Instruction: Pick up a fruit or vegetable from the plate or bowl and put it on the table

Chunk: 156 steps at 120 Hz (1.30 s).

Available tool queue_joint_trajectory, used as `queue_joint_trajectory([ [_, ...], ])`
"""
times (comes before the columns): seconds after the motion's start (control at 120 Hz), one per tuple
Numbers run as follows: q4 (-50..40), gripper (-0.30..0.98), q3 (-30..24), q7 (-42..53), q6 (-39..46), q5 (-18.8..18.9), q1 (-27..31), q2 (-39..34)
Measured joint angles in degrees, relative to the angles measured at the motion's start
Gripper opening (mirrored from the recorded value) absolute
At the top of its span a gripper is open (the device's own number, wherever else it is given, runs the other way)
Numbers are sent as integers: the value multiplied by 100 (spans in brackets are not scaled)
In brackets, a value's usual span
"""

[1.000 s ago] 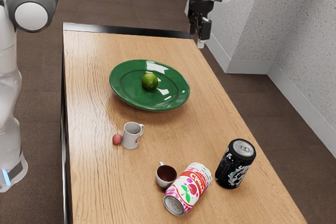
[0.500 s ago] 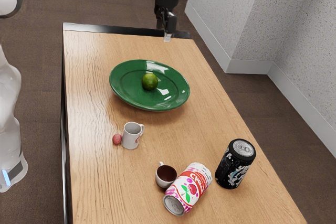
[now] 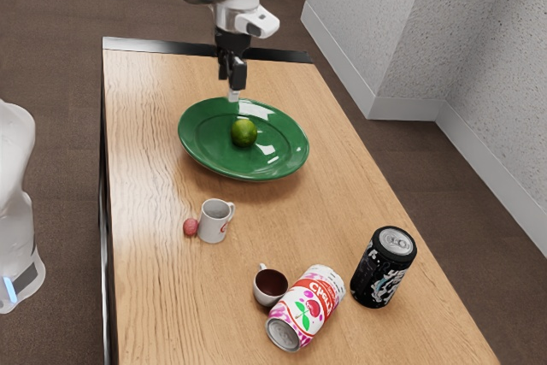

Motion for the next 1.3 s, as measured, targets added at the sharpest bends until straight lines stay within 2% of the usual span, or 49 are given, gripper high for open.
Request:
queue_joint_trajectory([
  [0.25, -334, 69, 181, -10, 393, 4, 24, 123],
  [0.708, -177, 69, 314, -21, 1031, -35, -91, 741],
  [0.983, -90, 69, 311, -22, 1181, -160, -111, 1051],
  [1.3, -100, 69, 299, -23, 1228, -215, -286, 1064],
])
